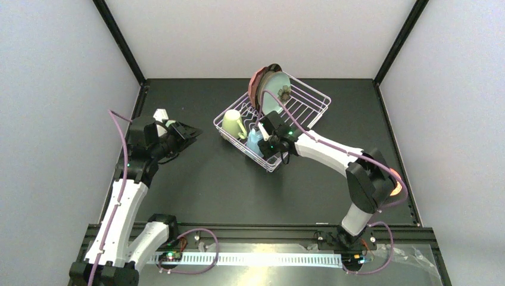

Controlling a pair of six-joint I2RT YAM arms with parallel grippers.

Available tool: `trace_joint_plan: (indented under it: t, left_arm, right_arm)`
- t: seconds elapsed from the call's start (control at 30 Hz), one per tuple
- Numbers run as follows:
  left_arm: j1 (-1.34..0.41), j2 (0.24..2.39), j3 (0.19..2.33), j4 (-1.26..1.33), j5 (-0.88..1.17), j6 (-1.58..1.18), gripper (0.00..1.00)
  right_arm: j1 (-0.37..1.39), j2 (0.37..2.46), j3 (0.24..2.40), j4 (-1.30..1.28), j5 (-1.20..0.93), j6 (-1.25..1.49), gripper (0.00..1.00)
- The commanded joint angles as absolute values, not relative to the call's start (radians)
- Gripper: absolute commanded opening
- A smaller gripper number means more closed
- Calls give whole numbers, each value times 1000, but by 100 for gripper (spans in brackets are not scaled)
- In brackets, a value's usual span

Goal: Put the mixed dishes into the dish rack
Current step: Turn the cup upside down over the dish rack.

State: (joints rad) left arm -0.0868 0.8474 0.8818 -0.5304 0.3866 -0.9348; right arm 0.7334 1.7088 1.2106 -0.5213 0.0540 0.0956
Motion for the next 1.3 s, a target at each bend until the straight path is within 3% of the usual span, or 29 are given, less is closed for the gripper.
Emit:
trace_joint_plan:
  t: [0.0,0.57,1.27]
  left_arm:
    - [-93,830,879,-557,395,-937,98]
    - [-93,796,895,-632,285,-919,98]
    - [-92,1111,1063,-875,-259,-765,98]
  right_arm:
    - [729,1659,1244,-535,83,102,75]
    - [728,1577,1288,-579,86,109,75]
    - [727,1355,1365,-617,80,156,75]
